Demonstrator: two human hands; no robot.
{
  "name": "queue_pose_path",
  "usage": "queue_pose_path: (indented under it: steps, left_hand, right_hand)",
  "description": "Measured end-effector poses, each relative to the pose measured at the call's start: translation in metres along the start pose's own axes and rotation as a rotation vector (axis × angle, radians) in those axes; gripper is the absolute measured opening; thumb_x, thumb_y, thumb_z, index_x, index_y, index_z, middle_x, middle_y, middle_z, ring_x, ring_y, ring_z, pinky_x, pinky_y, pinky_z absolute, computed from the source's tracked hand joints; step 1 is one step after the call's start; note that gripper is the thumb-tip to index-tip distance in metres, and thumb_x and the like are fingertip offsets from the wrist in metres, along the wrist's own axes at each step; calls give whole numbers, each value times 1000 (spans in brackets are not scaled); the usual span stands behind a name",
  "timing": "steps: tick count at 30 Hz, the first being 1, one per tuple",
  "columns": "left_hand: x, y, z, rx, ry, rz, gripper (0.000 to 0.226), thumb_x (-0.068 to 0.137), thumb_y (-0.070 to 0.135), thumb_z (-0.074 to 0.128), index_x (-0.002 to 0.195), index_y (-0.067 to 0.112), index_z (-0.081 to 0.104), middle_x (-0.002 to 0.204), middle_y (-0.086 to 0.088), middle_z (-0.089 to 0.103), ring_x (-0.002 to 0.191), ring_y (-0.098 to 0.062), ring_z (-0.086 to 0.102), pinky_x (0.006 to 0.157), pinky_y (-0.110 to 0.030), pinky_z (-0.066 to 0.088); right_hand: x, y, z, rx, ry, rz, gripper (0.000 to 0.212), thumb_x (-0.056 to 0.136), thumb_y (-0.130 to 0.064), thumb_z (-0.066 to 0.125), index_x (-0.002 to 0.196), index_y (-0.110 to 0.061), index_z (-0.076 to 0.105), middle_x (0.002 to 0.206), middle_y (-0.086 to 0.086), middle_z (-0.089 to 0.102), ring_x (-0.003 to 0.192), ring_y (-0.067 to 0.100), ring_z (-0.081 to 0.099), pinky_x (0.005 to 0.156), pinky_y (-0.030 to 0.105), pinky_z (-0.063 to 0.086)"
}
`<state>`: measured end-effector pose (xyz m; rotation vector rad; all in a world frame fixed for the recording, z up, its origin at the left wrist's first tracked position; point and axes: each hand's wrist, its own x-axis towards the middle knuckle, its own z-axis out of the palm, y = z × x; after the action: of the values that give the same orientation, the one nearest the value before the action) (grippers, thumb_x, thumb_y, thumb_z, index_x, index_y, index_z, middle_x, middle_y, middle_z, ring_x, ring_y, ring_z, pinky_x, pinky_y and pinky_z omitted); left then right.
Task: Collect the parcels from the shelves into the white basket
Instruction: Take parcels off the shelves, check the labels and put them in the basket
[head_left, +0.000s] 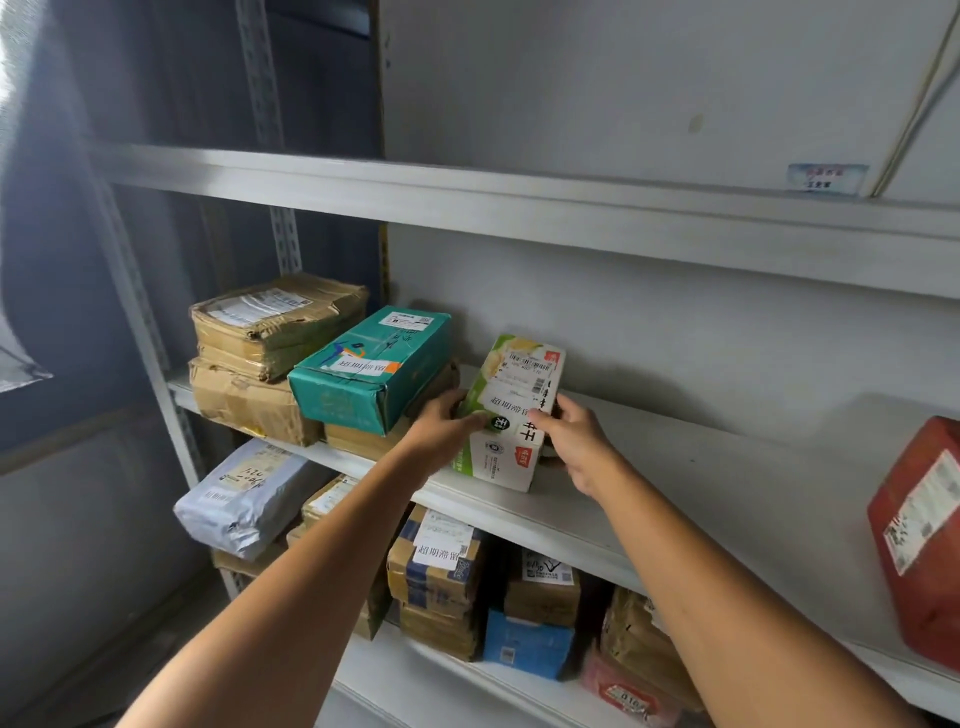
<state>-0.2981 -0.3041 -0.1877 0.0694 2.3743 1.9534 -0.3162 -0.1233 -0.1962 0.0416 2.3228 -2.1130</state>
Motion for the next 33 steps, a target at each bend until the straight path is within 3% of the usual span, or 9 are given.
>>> queue_pose_path:
  steps: [2,6,8,12,14,18,26,29,33]
  left_hand:
    - [-16,3,8,8,33,33,46,91,18,62,134,22,46,108,-5,68,90,-14,67,78,-33,56]
    - [-62,12,36,-72,87,48,36,92,16,61,126,26,53,104,-2,70,72,-8,70,50,-19,52]
    - [-89,9,53,-77,136,49,39,91,17,62,129,22,53,106,-5,70,72,-8,69,47,-17,51]
    - [-145,2,88,-187,187,83,41,91,6,61,127,23,51,98,-4,71,72,-8,71,55,-18,53]
    - [-171,2,98,-198,229,119,39,89,4,62,122,24,53,100,-4,72,81,-12,72,63,-22,56]
    - [-228,1,107,-205,321,116,49,89,8,64,135,14,47,112,-11,70,99,-25,69,86,-45,56]
    - [-351,-18,68,-264,424,116,61,87,2,64,142,16,40,117,-12,68,103,-24,68,81,-33,57]
    - [-398,-38,54,-294,492,86,68,87,-4,61,145,21,35,123,-19,63,110,-32,63,88,-39,55]
    - [-462,-62,41,-271,653,51,73,86,-3,64,146,26,33,121,-18,64,105,-30,65,84,-42,57]
  right_hand:
    - [-13,2,-8,26,-22,-61,34,94,-12,59,125,-22,59,116,-3,68,98,12,65,74,32,54]
    - [-53,8,-32,19,-121,-199,44,92,-8,60,129,-31,54,112,-18,65,101,0,62,69,15,53]
    - [-75,12,-46,13,-180,-227,49,92,-6,60,133,-31,50,103,-27,62,93,-6,62,65,12,53]
    - [-117,19,-72,-6,-262,-260,56,92,-7,60,142,-27,43,113,-20,56,86,-17,59,61,9,51]
    - [-140,16,-78,-24,-294,-274,55,93,-11,59,142,-31,41,116,-18,56,89,-11,60,62,10,52]
    - [-183,9,-71,-81,-364,-308,43,96,-18,57,137,-23,48,124,-5,62,103,11,64,78,32,60]
    - [-275,19,-12,-15,-515,-314,39,94,-12,60,132,-20,55,121,-3,66,105,16,66,88,45,56]
    - [-311,29,19,-16,-614,-298,42,93,-7,60,133,-18,53,120,1,67,100,15,68,86,43,57]
    - [-355,43,62,-15,-802,-287,48,94,-8,59,138,-21,46,119,-1,64,93,7,68,74,30,59]
